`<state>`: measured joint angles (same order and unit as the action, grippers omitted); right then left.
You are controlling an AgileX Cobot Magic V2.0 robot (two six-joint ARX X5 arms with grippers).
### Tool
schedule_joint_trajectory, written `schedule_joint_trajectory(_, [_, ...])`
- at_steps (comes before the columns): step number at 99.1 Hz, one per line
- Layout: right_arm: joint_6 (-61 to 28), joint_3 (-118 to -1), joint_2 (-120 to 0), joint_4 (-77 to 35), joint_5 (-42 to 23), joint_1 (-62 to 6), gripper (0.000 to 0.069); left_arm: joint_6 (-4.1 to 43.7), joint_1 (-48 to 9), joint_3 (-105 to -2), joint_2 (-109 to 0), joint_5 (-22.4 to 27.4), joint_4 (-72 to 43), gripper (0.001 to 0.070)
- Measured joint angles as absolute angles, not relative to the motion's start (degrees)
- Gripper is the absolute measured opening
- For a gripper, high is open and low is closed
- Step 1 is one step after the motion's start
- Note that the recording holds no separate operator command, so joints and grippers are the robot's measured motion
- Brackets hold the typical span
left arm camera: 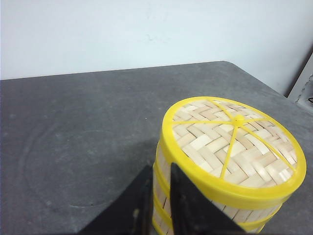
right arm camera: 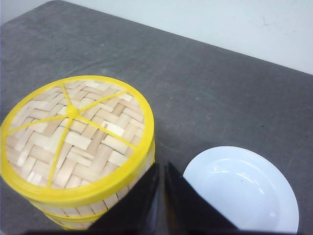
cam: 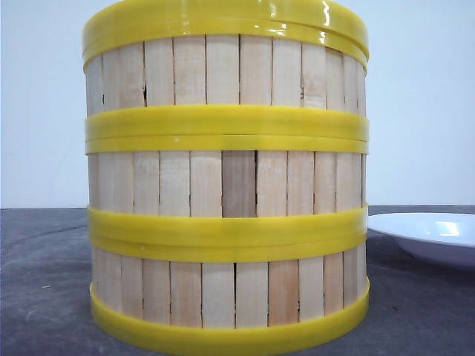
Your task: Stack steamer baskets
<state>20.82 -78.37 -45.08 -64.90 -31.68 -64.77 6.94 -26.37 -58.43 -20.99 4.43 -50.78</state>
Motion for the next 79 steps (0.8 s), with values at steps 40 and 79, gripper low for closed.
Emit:
schedule_joint_trajectory(40, [20.8, -78.4, -45.1, -64.9, -31.7, -64.8, 0.0013, 6.9, -26.4, -58.4, -21.0, 4.4, -50.8, 0.0035])
schedule_joint_trajectory(79, [20.8, -78.4, -45.1, -64.9, -31.7, -64.8, 0.0013, 4.9, -23.8, -58.3, -21.0, 1.2, -49.0, 0.0035])
